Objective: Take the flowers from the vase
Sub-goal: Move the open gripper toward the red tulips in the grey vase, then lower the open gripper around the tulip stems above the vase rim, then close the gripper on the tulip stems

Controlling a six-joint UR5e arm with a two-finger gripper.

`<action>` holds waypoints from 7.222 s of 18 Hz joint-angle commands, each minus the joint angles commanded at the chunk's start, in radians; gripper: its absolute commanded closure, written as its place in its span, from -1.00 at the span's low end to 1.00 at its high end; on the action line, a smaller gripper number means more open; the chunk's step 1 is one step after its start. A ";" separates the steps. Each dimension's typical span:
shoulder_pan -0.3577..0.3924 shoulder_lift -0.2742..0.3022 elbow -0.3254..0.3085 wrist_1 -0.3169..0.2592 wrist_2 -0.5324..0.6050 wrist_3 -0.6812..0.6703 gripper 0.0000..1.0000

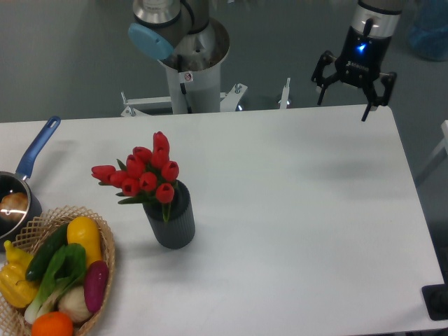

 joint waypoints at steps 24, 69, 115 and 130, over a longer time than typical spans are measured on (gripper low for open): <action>-0.251 0.055 -0.155 -0.101 -0.354 0.028 -1.00; -0.433 -0.109 -0.158 0.066 -0.565 0.008 -1.00; -0.509 -0.159 -0.132 0.175 -0.565 -0.089 -0.66; -0.483 -0.159 -0.112 0.167 -0.565 -0.107 -0.20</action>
